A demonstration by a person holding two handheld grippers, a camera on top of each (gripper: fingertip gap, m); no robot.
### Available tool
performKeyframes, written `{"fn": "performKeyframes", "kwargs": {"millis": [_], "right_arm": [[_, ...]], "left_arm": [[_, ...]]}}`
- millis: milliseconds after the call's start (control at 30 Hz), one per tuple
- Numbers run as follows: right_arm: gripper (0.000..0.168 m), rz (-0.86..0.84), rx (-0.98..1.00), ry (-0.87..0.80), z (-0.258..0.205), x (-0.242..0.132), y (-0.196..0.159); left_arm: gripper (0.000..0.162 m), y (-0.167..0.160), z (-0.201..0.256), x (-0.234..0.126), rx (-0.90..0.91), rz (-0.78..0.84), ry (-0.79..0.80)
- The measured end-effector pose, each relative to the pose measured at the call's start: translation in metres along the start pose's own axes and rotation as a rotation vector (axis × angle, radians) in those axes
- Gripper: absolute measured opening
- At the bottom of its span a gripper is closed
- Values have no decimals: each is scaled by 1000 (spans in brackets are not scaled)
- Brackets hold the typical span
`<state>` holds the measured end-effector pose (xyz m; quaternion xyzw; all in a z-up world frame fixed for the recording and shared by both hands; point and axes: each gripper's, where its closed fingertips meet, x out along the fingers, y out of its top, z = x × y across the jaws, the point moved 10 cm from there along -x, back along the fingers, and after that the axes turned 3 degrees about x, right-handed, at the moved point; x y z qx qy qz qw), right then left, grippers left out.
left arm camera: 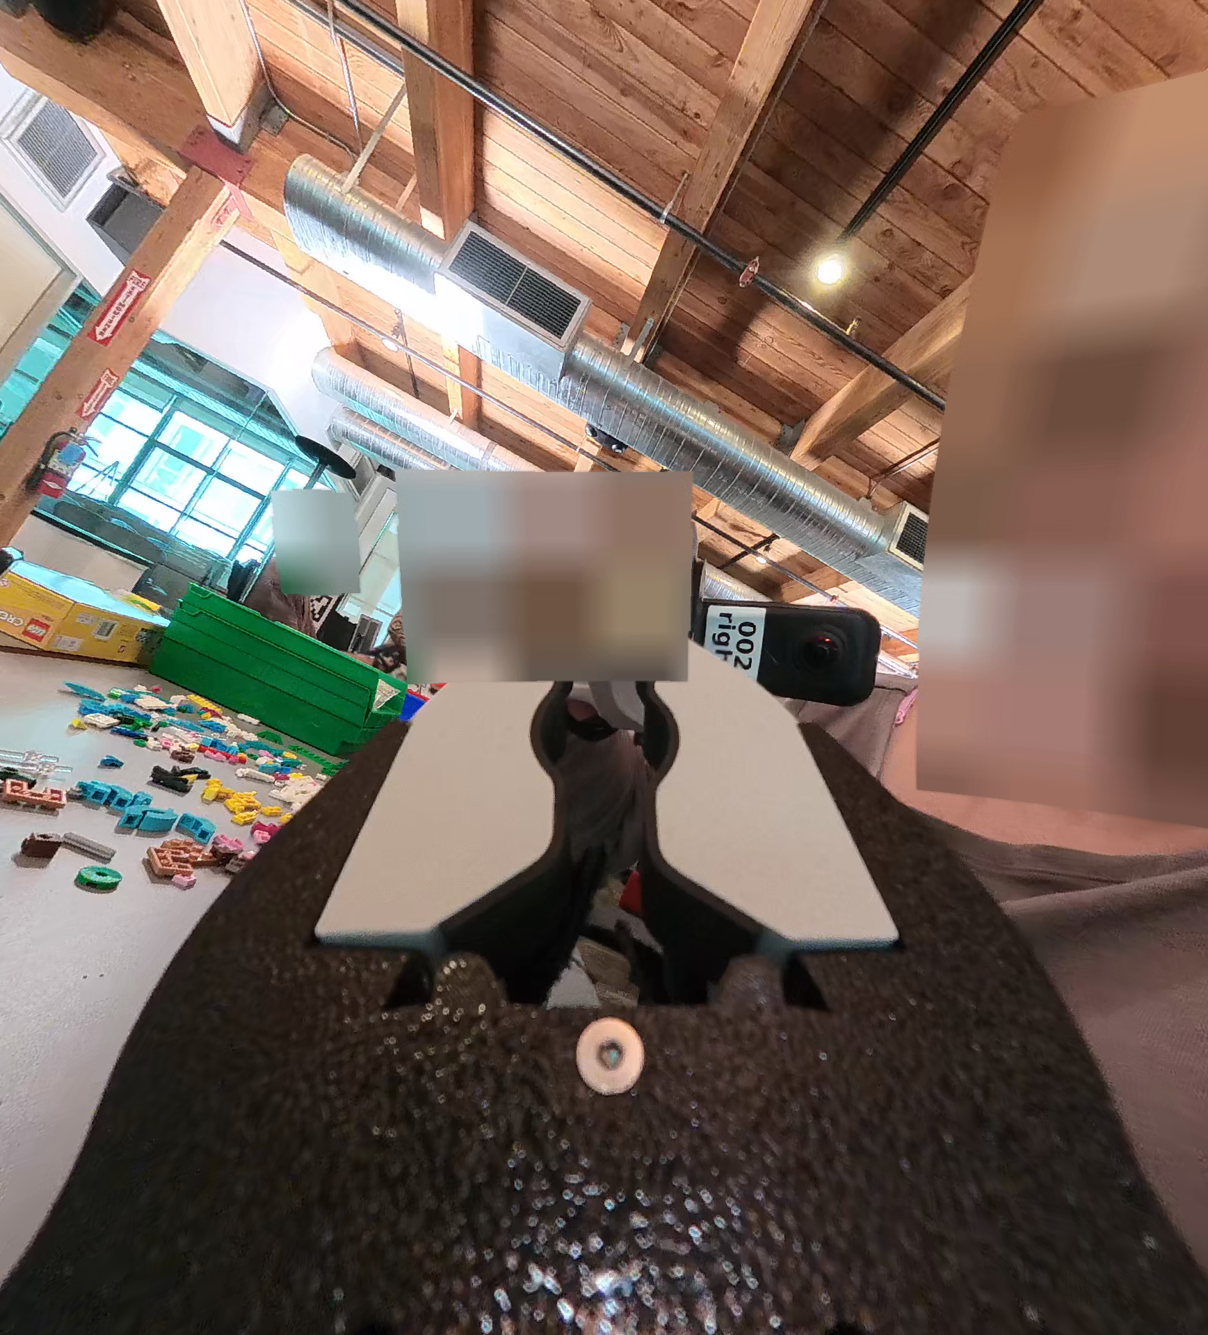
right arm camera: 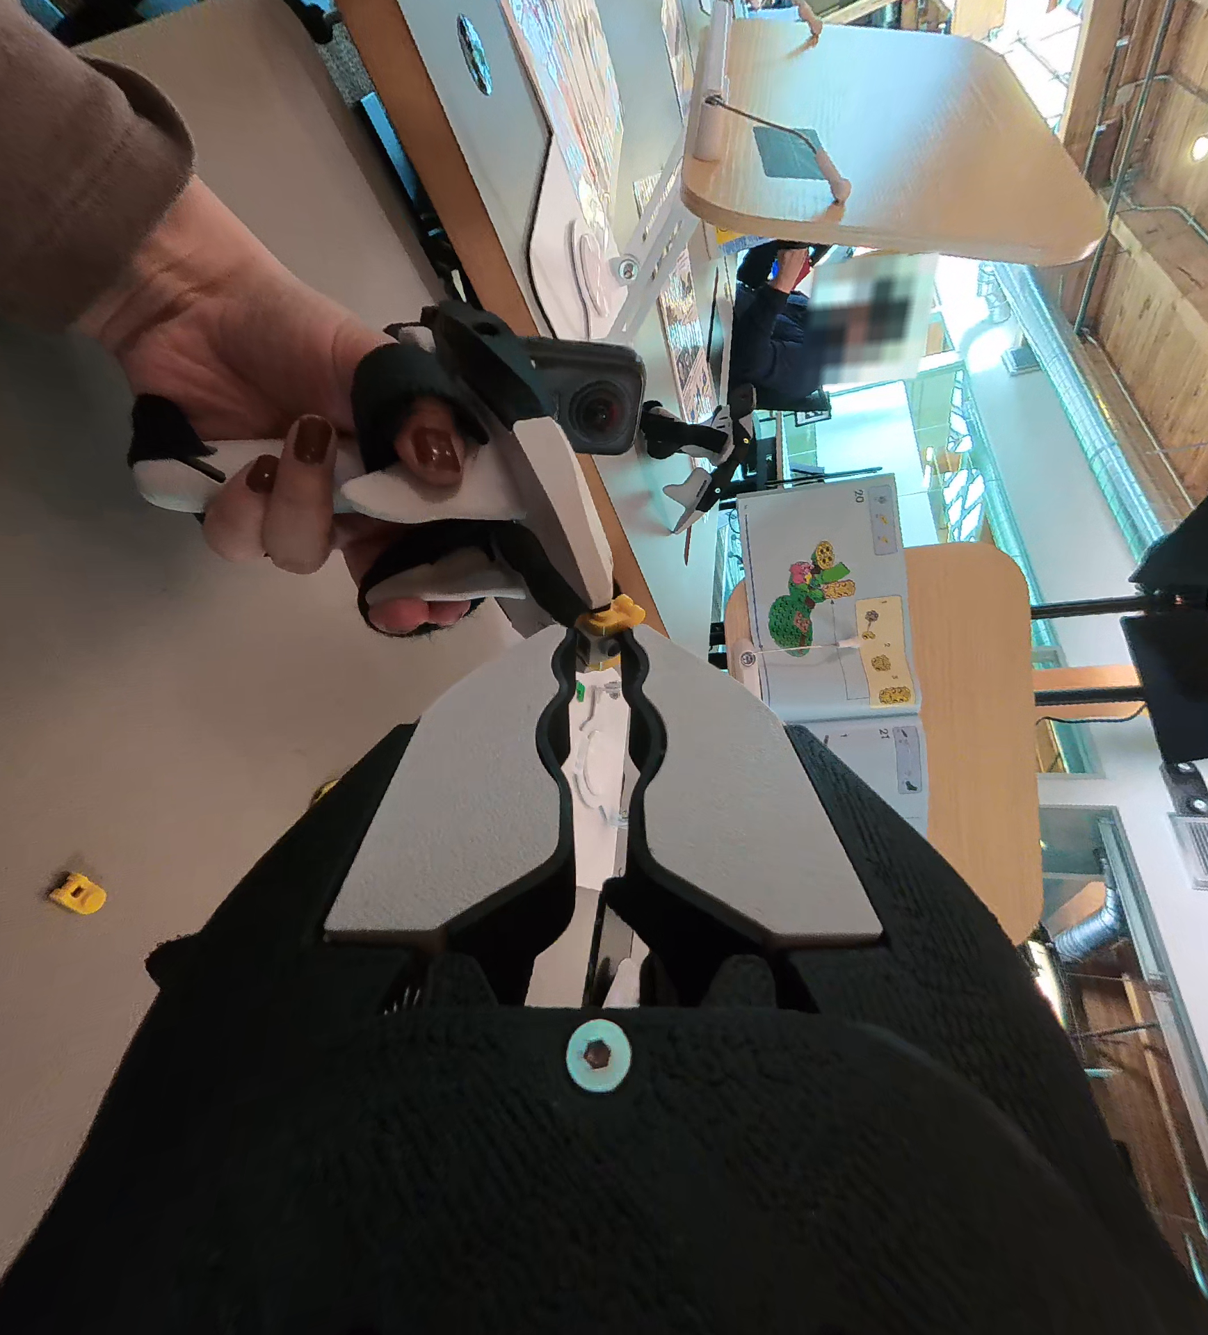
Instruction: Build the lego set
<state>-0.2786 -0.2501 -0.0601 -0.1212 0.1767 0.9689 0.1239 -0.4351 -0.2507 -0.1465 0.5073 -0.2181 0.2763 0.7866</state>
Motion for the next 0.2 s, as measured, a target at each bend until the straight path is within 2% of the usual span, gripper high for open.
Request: {"fn": "performKeyframes", "kwargs": {"millis": [33,200], "right_arm": [[9,-1,0,3,0,0,0],[10,0,23,11,-1,0,0]], "left_arm": [[15,0,0,-1,11,-5,-1],[14,-1,-1,-1,23,1,1]]}}
